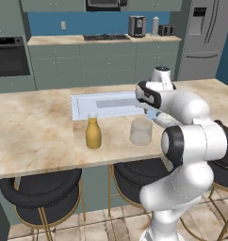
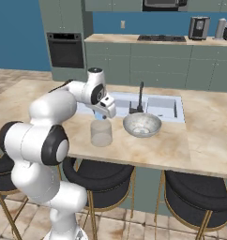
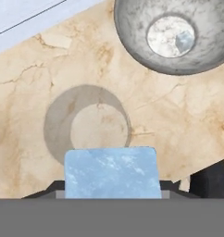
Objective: There are two ice cubes in the ice bowl. Place both ice cubes in the glass cup.
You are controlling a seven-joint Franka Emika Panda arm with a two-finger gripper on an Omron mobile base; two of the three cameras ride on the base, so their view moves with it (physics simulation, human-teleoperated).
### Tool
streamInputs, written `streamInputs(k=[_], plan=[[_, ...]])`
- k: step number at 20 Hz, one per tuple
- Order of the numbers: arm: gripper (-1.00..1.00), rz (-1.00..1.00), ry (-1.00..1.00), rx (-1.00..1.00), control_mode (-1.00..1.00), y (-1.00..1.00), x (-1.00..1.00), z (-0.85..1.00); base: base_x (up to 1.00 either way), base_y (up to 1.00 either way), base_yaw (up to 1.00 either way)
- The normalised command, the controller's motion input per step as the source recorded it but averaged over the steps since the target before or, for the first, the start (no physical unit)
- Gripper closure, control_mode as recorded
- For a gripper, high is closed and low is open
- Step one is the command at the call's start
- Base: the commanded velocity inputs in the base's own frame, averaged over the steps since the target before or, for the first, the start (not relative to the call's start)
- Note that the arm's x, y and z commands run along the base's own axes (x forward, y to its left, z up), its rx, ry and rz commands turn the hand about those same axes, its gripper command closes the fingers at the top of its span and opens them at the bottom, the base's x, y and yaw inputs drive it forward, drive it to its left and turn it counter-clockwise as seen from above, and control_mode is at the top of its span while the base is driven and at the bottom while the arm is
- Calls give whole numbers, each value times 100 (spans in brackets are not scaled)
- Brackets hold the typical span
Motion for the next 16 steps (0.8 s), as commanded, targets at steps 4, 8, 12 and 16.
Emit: streamInputs(k=[4,8,12,16], plan=[[100,0,0,6,-100,6,5,0,0,0,0],[100,0,1,-8,-100,28,8,-6,0,0,0],[100,0,0,-1,-100,40,18,-13,0,0,0],[100,0,0,0,-100,15,14,-26,0,0,0]])
